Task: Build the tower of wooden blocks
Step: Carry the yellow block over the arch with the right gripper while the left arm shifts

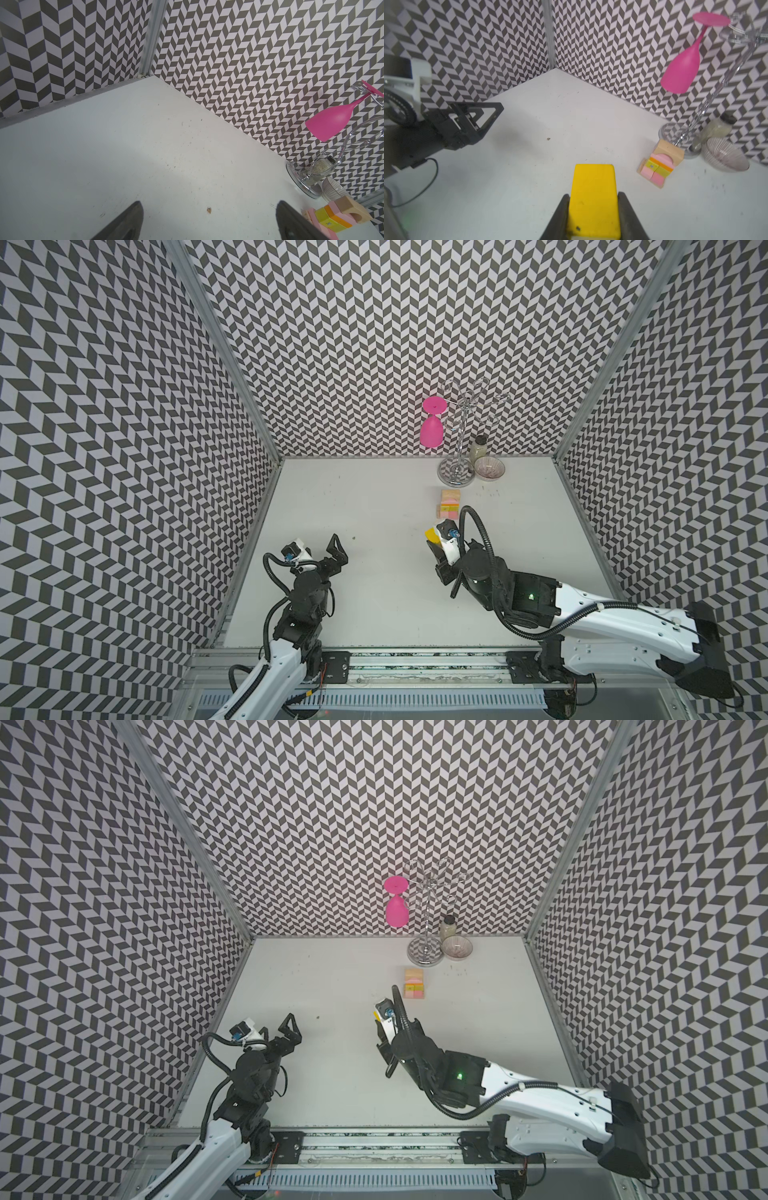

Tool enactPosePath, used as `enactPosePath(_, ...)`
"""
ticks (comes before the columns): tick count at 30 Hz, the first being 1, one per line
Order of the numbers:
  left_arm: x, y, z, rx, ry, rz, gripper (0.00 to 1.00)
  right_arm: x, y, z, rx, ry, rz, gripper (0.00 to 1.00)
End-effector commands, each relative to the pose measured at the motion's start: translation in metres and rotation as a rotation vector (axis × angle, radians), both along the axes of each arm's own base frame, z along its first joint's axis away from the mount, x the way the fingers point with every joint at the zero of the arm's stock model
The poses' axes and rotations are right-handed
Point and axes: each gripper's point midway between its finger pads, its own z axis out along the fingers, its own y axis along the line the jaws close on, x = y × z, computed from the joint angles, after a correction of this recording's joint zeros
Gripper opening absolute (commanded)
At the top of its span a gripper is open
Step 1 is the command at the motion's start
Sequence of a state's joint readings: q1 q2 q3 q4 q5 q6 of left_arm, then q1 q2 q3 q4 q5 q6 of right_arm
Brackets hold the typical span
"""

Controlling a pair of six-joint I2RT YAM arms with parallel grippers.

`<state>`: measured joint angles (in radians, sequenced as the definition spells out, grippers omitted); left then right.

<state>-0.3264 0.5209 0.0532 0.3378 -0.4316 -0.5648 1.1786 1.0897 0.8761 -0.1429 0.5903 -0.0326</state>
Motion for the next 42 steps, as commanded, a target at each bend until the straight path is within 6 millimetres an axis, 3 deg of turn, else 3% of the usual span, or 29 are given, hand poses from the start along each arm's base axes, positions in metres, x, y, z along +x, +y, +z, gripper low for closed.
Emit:
enactPosePath(1,-0.001,0.002,-0.002,0.006,-0.002,0.005,1.00,0.010,0.010,0.042,-0.015,-0.138,0.132,0.00)
enactPosePath(3,-0.001,0.002,-0.001,0.006,-0.004,0.005,1.00,0.012,0.019,0.043,-0.003,-0.070,0.262,0.00)
enactPosePath(8,-0.002,0.000,-0.001,0.005,-0.011,-0.005,1.00,0.049,0.002,0.039,-0.082,-0.037,0.347,0.00)
enactPosePath(12,-0.002,-0.002,0.000,0.004,-0.016,-0.017,1.00,0.071,0.001,0.008,-0.285,-0.005,0.529,0.00)
enactPosePath(16,-0.001,-0.005,0.000,0.009,-0.020,-0.039,1.00,0.100,-0.004,-0.036,-0.530,0.139,0.695,0.00)
enactPosePath(21,-0.004,-0.034,0.012,0.059,-0.101,-0.212,1.00,0.128,-0.019,-0.077,-0.709,0.284,0.817,0.00)
enactPosePath(22,-0.005,-0.039,0.013,0.072,-0.116,-0.247,1.00,0.142,-0.023,-0.078,-0.707,0.287,0.802,0.00)
enactPosePath(27,-0.012,-0.050,0.024,0.090,-0.183,-0.314,1.00,0.168,-0.040,-0.072,-0.725,0.259,0.807,0.00)
enactPosePath(34,-0.016,-0.066,0.026,0.131,-0.209,-0.383,1.00,0.186,-0.062,-0.059,-0.745,0.139,0.821,0.00)
enactPosePath(42,-0.013,-0.084,0.021,0.181,-0.172,-0.440,1.00,0.207,-0.084,-0.074,-0.712,0.150,0.822,0.00)
